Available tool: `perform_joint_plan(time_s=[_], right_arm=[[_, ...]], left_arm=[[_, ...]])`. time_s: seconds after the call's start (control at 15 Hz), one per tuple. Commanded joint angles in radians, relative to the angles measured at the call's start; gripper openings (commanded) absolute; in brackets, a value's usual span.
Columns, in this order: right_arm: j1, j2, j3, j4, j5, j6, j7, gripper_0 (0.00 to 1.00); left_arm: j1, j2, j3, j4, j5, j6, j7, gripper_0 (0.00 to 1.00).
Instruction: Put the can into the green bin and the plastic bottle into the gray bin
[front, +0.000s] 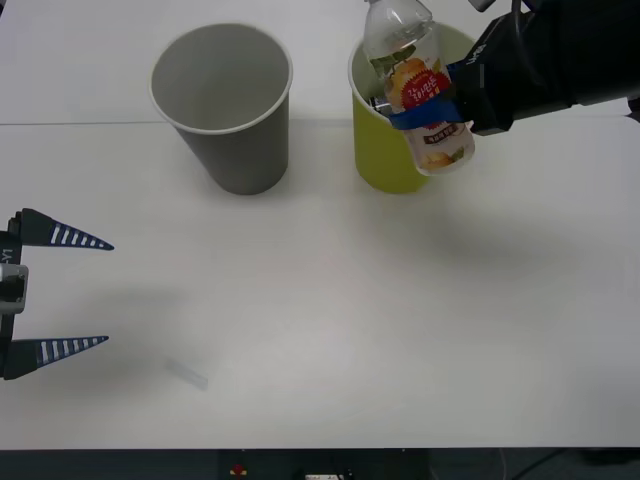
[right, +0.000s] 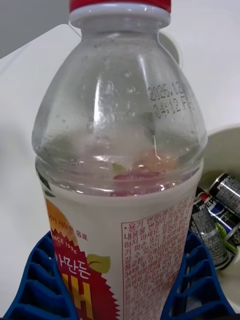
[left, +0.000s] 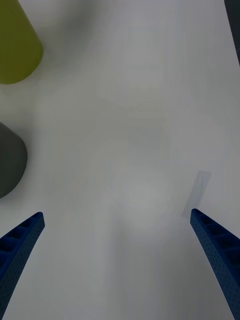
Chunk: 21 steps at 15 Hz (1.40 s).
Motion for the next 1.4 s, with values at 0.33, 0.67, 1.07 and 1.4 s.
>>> perform_joint_plan(time_s=[0.33, 0.67, 1.07, 1.4], right_arm=[[-0.304, 0.187, 0.116, 0.338, 0.172, 0.000, 0.003, 0.00], [-0.453, 0.336, 0.156, 0.566, 0.322, 0.000, 0.032, 0.00], [-0.559, 0.465, 0.169, 0.792, 0.419, 0.140, 0.057, 0.00], [-0.566, 0.512, 0.219, 0.850, 0.451, 0.318, 0.055, 0.00]], left_arm=[[0.000, 0.000, 0.000, 0.000, 0.000, 0.000, 0.000, 1.00], [0.000, 0.000, 0.000, 0.000, 0.000, 0.000, 0.000, 1.00], [0.000, 0.000, 0.000, 0.000, 0.000, 0.000, 0.000, 1.00], [0.000, 0.000, 0.000, 0.000, 0.000, 0.000, 0.000, 1.00]])
